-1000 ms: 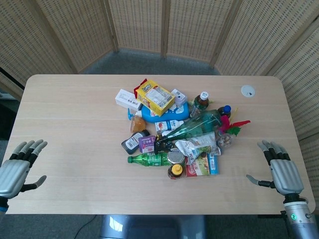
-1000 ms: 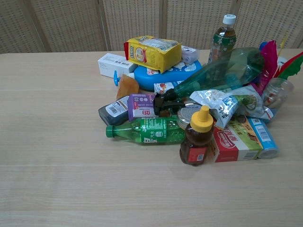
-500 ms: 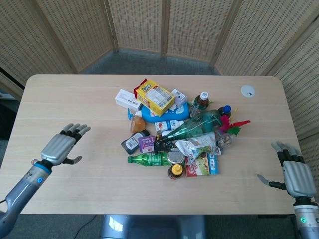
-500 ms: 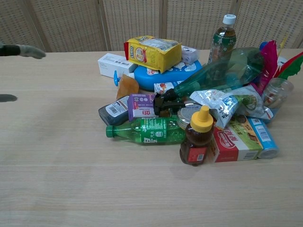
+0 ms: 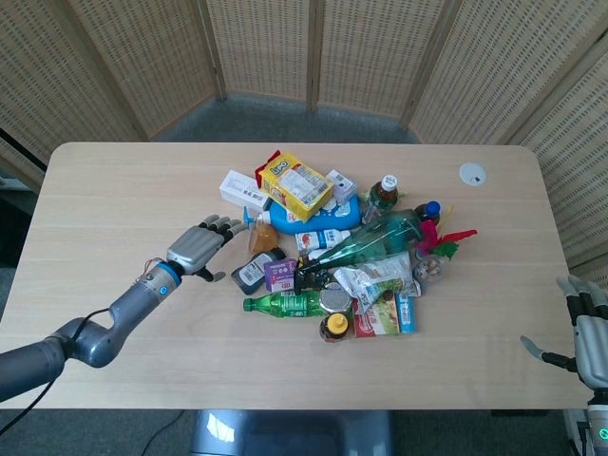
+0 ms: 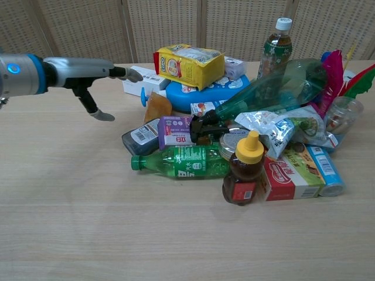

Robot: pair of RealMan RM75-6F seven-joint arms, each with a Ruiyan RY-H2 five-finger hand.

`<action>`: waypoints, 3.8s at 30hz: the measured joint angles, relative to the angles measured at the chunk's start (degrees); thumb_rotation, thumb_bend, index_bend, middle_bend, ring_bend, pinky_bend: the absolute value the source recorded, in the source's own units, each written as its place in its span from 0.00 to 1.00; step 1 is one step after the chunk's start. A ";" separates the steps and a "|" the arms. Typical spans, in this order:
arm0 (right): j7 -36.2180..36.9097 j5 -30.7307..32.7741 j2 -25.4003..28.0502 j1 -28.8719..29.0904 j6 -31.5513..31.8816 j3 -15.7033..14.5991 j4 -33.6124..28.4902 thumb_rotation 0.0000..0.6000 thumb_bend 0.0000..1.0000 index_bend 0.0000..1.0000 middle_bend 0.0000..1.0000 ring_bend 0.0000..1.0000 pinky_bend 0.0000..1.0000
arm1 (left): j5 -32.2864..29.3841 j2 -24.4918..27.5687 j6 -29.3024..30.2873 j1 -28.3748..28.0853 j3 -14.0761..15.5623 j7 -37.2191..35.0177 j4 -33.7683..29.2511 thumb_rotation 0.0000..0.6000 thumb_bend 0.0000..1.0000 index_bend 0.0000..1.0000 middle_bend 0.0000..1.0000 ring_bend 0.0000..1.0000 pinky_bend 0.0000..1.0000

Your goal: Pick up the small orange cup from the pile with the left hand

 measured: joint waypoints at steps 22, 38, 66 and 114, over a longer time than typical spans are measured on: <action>-1.16 0.03 0.37 -1.29 1.16 0.38 -0.97 0.69 0.18 0.00 0.00 0.00 0.00 | 0.02 -4.27 -7.84 -7.01 1.93 -8.01 7.80 1.00 0.33 0.00 0.00 0.00 0.00; -1.40 -0.89 -0.59 -0.02 -0.45 0.80 -0.99 0.68 0.18 0.00 0.00 0.00 0.00 | 5.17 23.48 2.22 8.08 11.95 -14.14 -18.65 1.00 0.33 0.00 0.01 0.00 0.00; 0.73 -1.45 0.52 -2.33 1.46 0.20 -0.87 0.69 0.18 0.00 0.00 0.00 0.00 | 0.70 3.03 5.36 3.72 6.17 -10.81 -2.54 1.00 0.33 0.00 0.00 0.00 0.00; 1.37 -1.21 0.82 -3.13 2.36 1.23 -0.85 0.69 0.19 0.00 0.00 0.00 0.00 | -1.95 -7.03 8.39 6.87 2.26 -20.99 11.69 1.00 0.48 0.35 0.40 0.57 0.39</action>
